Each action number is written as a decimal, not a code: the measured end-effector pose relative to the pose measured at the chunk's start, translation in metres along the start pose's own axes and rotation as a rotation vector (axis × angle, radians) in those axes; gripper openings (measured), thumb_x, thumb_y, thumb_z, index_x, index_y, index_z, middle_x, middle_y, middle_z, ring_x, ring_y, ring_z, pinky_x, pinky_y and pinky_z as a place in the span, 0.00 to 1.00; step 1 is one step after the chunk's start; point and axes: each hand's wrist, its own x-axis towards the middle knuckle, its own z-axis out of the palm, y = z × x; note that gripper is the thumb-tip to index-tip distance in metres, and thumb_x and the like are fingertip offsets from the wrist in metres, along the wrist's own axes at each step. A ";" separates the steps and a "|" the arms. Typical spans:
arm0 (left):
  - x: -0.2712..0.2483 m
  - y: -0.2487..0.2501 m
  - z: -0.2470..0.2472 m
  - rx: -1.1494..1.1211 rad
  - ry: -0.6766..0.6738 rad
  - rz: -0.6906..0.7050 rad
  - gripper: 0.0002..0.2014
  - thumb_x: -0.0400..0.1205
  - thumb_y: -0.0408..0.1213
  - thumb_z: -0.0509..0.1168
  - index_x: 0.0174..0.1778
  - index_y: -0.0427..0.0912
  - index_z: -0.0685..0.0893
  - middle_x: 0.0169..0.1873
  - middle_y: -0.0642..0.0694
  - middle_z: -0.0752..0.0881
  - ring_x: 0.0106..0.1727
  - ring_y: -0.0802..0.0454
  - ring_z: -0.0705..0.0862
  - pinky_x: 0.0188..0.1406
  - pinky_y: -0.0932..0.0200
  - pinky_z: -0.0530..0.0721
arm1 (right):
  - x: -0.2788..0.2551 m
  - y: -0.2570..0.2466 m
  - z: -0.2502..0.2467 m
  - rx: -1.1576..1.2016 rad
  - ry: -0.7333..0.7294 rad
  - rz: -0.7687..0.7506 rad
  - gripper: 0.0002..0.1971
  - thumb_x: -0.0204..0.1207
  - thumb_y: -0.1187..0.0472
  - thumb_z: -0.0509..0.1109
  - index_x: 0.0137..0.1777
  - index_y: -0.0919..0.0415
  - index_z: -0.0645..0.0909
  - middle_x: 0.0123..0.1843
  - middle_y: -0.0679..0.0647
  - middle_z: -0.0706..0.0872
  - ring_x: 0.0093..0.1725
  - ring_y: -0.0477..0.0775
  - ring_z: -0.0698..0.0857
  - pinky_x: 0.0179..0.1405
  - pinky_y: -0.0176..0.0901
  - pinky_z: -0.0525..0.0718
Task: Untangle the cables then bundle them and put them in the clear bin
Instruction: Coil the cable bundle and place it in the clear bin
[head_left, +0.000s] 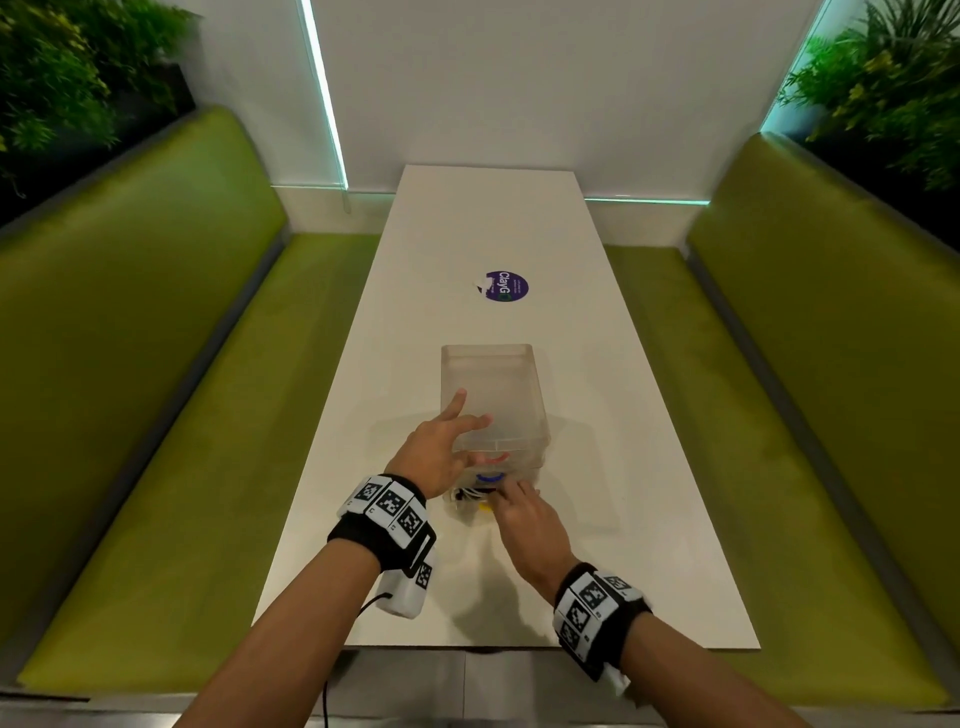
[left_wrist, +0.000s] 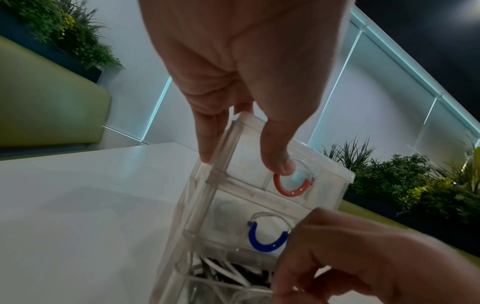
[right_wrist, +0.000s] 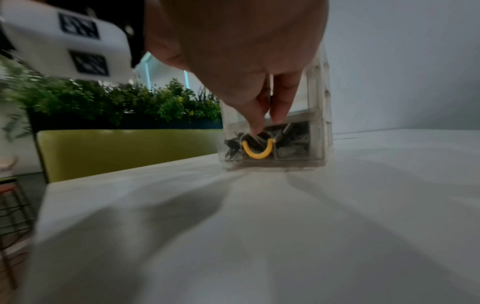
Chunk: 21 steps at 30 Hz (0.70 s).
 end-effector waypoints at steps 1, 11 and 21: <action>0.000 0.000 0.000 0.002 -0.002 -0.002 0.26 0.79 0.36 0.70 0.73 0.57 0.76 0.84 0.51 0.54 0.80 0.46 0.67 0.76 0.54 0.69 | -0.003 0.000 -0.001 0.003 -0.053 -0.028 0.17 0.50 0.71 0.84 0.38 0.59 0.86 0.40 0.52 0.86 0.35 0.53 0.85 0.24 0.38 0.80; -0.001 0.001 -0.001 -0.015 -0.013 -0.006 0.25 0.80 0.37 0.70 0.73 0.56 0.75 0.84 0.53 0.53 0.79 0.46 0.68 0.76 0.55 0.69 | 0.015 -0.003 0.001 0.210 -0.287 0.094 0.18 0.81 0.65 0.59 0.69 0.56 0.78 0.64 0.55 0.84 0.55 0.62 0.85 0.48 0.51 0.84; -0.024 -0.031 0.017 -0.017 0.228 0.133 0.29 0.80 0.32 0.69 0.74 0.62 0.74 0.84 0.54 0.50 0.72 0.54 0.75 0.61 0.46 0.84 | -0.001 0.053 -0.087 0.471 0.148 0.172 0.13 0.78 0.68 0.66 0.58 0.53 0.84 0.58 0.44 0.85 0.50 0.41 0.83 0.55 0.40 0.83</action>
